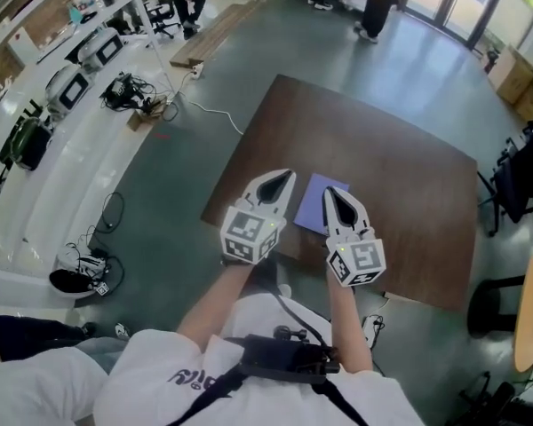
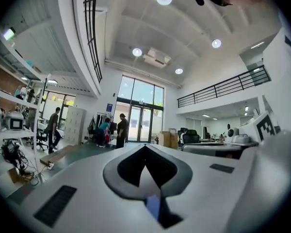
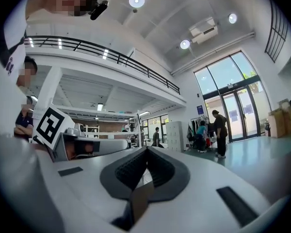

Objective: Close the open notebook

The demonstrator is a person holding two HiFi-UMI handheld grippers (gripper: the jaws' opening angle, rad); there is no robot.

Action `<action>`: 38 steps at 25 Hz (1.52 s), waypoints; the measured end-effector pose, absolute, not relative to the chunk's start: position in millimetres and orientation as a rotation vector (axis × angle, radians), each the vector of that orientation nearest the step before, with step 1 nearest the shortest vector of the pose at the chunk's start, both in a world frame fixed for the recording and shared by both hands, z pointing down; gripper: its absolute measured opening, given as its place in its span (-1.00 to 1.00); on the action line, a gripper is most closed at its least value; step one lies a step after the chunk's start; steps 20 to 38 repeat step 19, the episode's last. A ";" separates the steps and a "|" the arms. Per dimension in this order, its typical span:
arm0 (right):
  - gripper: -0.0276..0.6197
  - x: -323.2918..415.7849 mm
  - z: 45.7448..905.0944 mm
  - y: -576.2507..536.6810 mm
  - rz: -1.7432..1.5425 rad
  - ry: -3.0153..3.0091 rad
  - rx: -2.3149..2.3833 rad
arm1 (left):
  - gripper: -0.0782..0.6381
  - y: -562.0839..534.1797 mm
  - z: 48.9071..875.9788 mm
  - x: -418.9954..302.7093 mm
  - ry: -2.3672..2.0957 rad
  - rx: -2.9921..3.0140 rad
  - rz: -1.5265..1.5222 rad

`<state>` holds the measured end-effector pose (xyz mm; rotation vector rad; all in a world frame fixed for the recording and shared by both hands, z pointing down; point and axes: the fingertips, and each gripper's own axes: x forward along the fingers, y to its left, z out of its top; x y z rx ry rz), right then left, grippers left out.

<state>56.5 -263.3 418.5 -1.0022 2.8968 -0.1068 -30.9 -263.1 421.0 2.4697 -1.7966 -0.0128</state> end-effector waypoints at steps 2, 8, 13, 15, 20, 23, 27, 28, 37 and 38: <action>-0.90 53.2 411.8 -259.2 -0.104 2.889 -0.986 | -0.75 -255.8 412.7 -32.4 -1.829 2.476 -0.024; -0.90 47.5 410.2 -245.8 -0.099 2.896 -0.964 | -0.75 -239.7 415.0 -38.0 -1.876 2.452 -0.023; -0.90 48.2 412.0 -237.7 -0.090 2.900 -0.963 | -0.75 -232.8 416.2 -35.5 -1.889 2.444 -0.016; -0.90 49.0 411.4 -237.0 -0.094 2.898 -0.962 | -0.75 -231.9 415.5 -32.8 -1.885 2.447 -0.013; -0.90 53.3 414.1 -239.1 -0.111 2.895 -0.970 | -0.75 -231.7 419.7 -27.4 -1.873 2.445 0.007; -0.90 53.3 414.1 -239.1 -0.111 2.895 -0.970 | -0.75 -231.7 419.7 -27.4 -1.873 2.445 0.007; -0.90 53.3 414.1 -239.1 -0.111 2.895 -0.970 | -0.75 -231.7 419.7 -27.4 -1.873 2.445 0.007; -0.90 53.3 414.1 -239.1 -0.111 2.895 -0.970 | -0.75 -231.7 419.7 -27.4 -1.873 2.445 0.007; -0.90 53.3 414.1 -239.1 -0.111 2.895 -0.970 | -0.75 -231.7 419.7 -27.4 -1.873 2.445 0.007; -0.90 53.3 414.1 -239.1 -0.111 2.895 -0.970 | -0.75 -231.7 419.7 -27.4 -1.873 2.445 0.007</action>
